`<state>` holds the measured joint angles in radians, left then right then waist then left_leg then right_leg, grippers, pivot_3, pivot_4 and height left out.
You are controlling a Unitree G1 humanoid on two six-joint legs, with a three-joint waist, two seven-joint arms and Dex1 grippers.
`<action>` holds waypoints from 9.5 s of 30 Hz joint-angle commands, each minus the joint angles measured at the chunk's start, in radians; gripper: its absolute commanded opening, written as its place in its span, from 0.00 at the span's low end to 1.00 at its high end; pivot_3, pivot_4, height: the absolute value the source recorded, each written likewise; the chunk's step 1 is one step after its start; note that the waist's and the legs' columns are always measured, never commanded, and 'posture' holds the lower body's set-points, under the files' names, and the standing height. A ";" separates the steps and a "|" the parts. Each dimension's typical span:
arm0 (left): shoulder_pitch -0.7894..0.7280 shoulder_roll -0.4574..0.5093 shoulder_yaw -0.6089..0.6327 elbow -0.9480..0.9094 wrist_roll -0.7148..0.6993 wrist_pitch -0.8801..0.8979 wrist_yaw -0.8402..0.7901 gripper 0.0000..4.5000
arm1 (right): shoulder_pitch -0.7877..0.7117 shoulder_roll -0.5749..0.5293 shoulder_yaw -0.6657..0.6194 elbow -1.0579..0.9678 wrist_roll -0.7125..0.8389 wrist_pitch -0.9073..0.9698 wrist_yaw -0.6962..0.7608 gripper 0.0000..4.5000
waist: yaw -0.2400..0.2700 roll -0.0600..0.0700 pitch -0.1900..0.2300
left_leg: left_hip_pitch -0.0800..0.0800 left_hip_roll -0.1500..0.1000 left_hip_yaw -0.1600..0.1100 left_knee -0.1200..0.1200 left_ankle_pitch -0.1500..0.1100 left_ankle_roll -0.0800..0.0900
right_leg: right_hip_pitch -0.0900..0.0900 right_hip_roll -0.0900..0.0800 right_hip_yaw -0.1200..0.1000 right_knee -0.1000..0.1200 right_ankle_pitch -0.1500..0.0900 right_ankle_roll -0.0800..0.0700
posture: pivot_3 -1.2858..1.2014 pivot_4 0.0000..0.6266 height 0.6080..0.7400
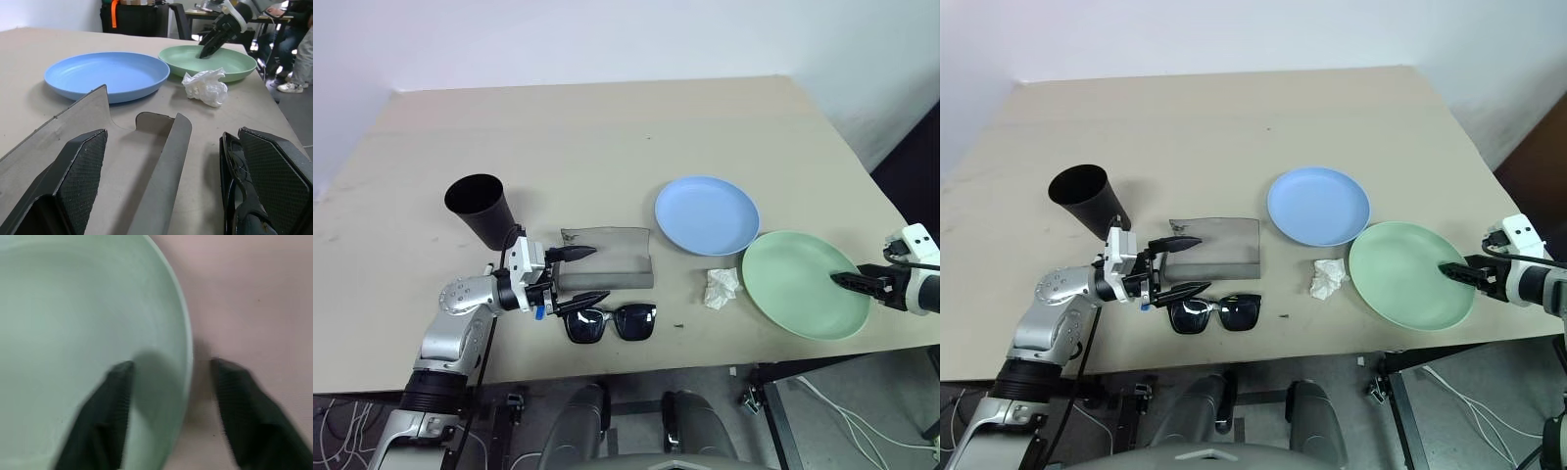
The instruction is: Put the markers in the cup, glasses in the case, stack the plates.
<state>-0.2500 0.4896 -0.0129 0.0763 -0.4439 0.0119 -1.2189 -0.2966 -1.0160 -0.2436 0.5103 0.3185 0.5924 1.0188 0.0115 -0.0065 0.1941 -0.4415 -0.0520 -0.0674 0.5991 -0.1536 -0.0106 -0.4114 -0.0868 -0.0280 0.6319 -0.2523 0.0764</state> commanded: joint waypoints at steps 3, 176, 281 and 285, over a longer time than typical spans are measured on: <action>-0.021 0.001 0.003 0.012 0.002 -0.023 -0.010 1.00 | 0.020 -0.080 -0.024 -0.045 0.011 0.047 0.060 0.07 | 0.001 0.001 -0.001 | 0.000 0.000 0.000 0.000 0.000 0.000 | 0.000 0.000 0.000 0.000 0.000 0.000 | 0.52 0.24 0.96; 0.251 0.198 0.313 -0.239 -0.070 0.072 0.185 1.00 | -0.802 0.705 0.988 -0.188 -0.001 0.364 0.463 0.99 | -0.031 0.004 -0.001 | -0.003 0.007 0.014 -0.003 -0.004 -0.001 | -0.018 0.006 0.018 0.001 0.007 -0.002 | 0.52 0.24 0.96; 0.408 0.201 0.456 -0.216 -0.104 0.069 0.219 1.00 | -1.072 0.970 0.269 0.700 -0.230 -0.273 -0.249 0.20 | -0.058 0.004 -0.002 | -0.002 0.010 0.021 -0.009 -0.003 -0.001 | -0.023 0.009 0.023 0.003 0.010 -0.004 | 0.52 0.24 0.96; 0.429 0.197 0.472 -0.200 -0.104 0.059 0.217 1.00 | -1.058 0.990 0.308 0.738 -0.282 -0.279 -0.243 0.20 | -0.057 0.004 -0.002 | -0.003 0.010 0.024 -0.009 -0.003 -0.001 | -0.022 0.009 0.024 0.002 0.010 -0.004 | 0.52 0.24 0.96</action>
<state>0.1679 0.6848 0.4208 -0.1179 -0.5409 0.0953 -0.9995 -1.3349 -0.0328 0.0549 1.2577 0.0531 0.3329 0.7505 -0.0457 -0.0030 0.1924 -0.4450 -0.0424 -0.0427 0.5900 -0.1565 -0.0118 -0.4338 -0.0781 -0.0040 0.6339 -0.2425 0.0728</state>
